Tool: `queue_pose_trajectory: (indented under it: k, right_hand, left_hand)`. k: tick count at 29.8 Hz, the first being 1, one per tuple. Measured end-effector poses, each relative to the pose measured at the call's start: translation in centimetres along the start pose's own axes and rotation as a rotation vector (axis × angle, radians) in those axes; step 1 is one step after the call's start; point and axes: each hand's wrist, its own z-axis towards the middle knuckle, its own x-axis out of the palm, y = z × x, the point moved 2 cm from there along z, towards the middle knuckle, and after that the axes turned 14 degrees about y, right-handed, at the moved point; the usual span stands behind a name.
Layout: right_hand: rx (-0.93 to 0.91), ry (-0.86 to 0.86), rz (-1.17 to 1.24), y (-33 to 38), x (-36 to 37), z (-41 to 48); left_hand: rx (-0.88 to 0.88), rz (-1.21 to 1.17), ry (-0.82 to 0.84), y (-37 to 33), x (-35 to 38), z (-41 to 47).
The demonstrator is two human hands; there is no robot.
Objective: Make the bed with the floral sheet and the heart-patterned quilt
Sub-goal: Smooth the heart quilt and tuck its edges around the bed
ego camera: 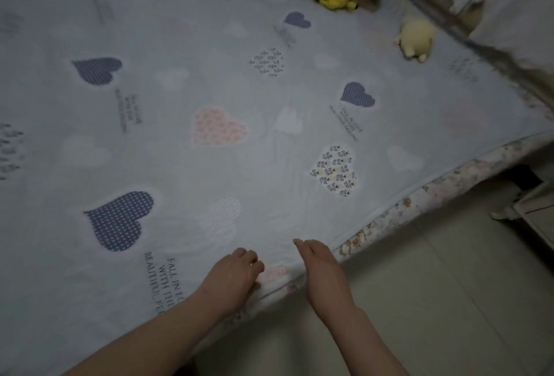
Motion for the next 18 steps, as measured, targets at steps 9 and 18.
queue_pose_trajectory:
  k: [9,18]
  right_hand:
    - [0.129,-0.028,-0.112,11.2,-7.3,-9.2]
    - [0.160,-0.072,-0.230,21.2,-4.7,-17.4]
  left_hand:
    - [-0.085,0.071,-0.146,0.6,-9.7,-14.2]
    - [-0.220,0.031,-0.293,-1.2,-11.1,-32.2]
